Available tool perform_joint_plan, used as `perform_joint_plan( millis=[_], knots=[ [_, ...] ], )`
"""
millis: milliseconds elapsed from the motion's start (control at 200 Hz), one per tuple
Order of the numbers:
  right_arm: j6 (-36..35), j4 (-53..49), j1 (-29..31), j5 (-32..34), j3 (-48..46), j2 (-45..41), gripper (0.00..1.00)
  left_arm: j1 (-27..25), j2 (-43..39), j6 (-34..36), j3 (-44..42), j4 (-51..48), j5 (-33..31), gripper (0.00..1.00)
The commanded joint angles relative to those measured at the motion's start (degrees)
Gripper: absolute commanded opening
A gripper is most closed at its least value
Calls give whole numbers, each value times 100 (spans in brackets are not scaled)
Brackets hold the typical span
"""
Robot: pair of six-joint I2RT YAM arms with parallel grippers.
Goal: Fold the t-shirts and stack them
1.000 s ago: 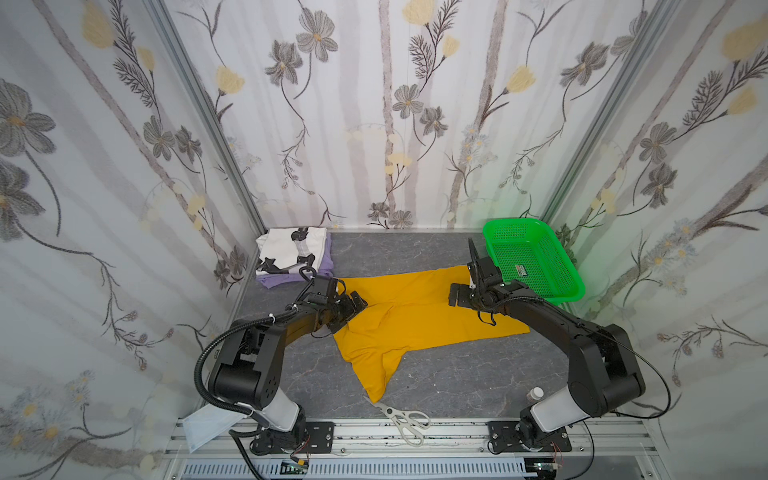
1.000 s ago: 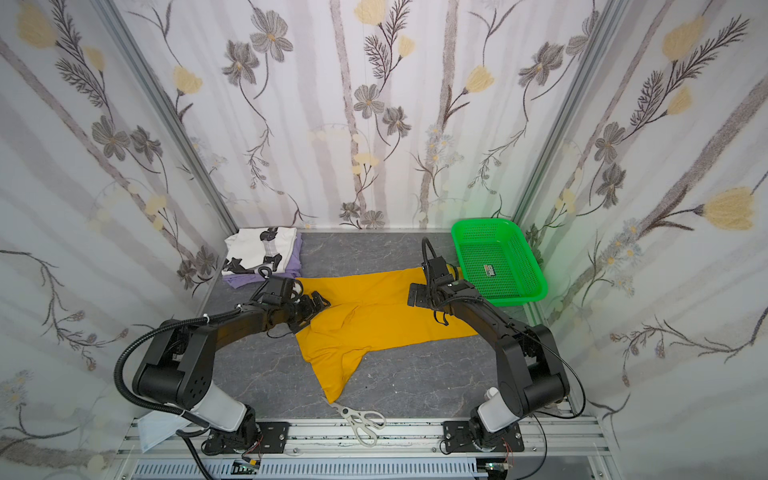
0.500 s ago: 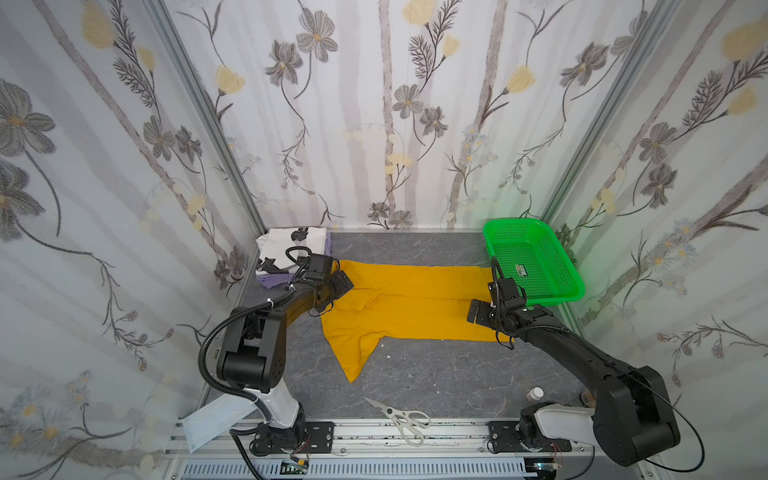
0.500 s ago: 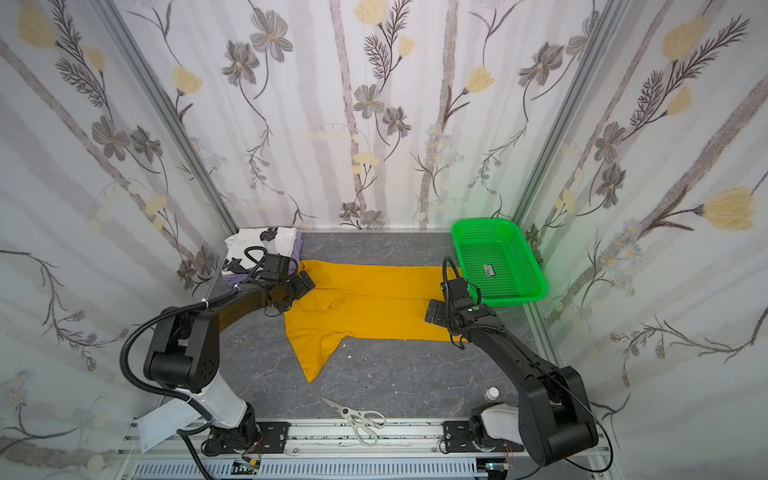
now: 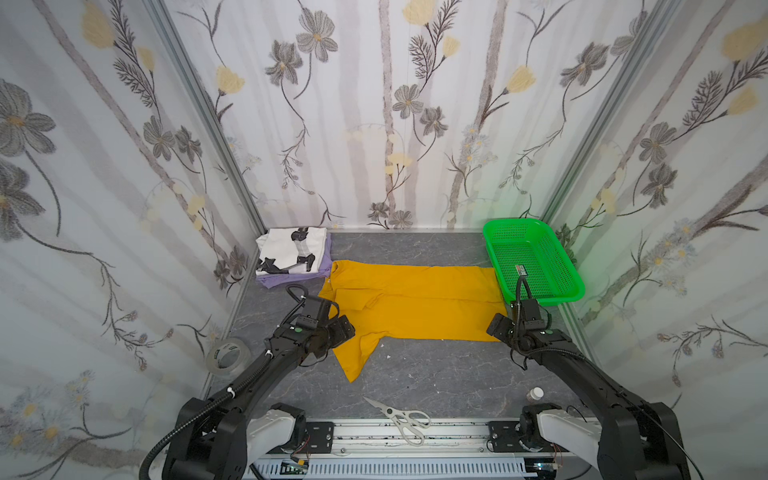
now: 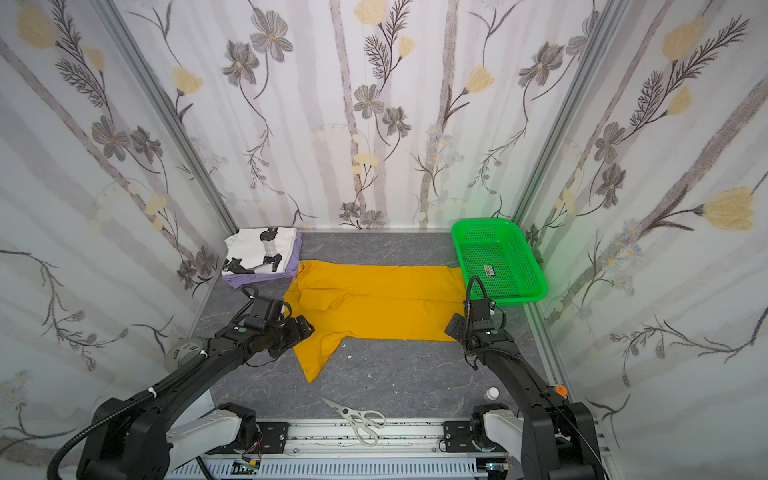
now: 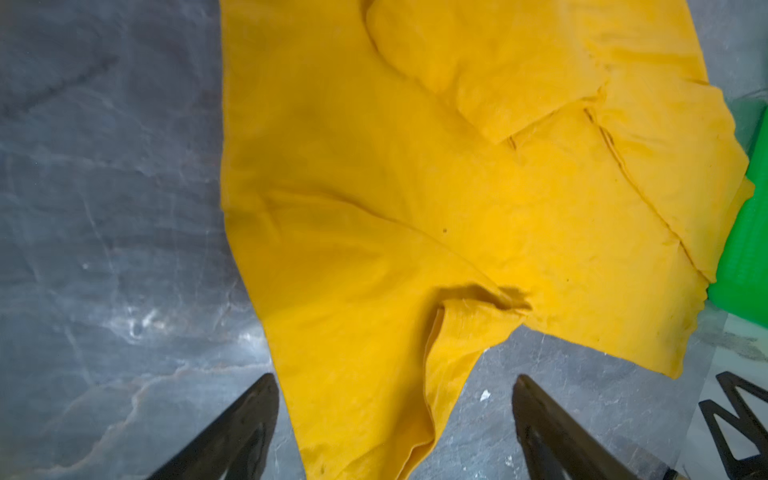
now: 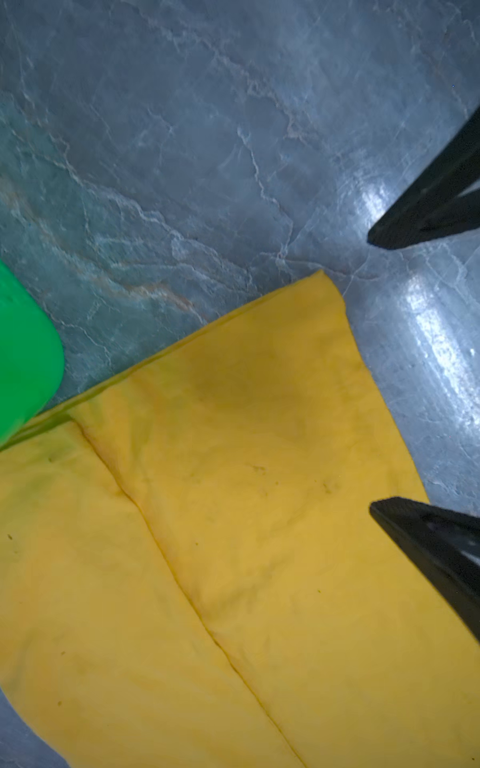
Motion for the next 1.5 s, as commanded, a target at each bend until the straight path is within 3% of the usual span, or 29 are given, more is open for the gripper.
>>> perform_joint_plan(
  millis=[0, 235, 405, 520, 734, 884, 1009, 1194, 1389, 1494],
  knots=[
    [90, 295, -207, -160, -177, -203, 94, -506, -250, -702, -216, -402, -479, 85],
    [-111, 261, -383, -326, -199, -211, 97, -1560, -756, -1802, -745, -759, -1022, 57],
    [-125, 338, -470, -331, -252, -175, 98, -2087, -573, -1732, -848, -671, -882, 55],
    [-153, 385, -603, -434, -265, -141, 98, -2213, -348, -1588, -745, -985, -992, 54],
    [-207, 437, -728, -403, -254, -145, 98, -2210, 20, -1398, -864, -509, -912, 47],
    [-233, 446, -807, -411, -254, -121, 98, -2218, 415, -1349, -767, -399, -806, 25],
    [-263, 472, -852, -488, -256, -108, 98, -2208, 414, -1362, -720, -569, -962, 0],
    [-271, 491, -861, -611, -295, -81, 96, -2168, -339, -1450, -410, -1620, -1840, 0],
    [-272, 638, -854, -847, -385, 242, 87, -1711, -694, -1204, -484, -1848, -1833, 0],
    [-293, 749, -861, -930, -392, 375, 71, -1518, -759, -1076, -471, -1855, -1827, 0]
  ],
)
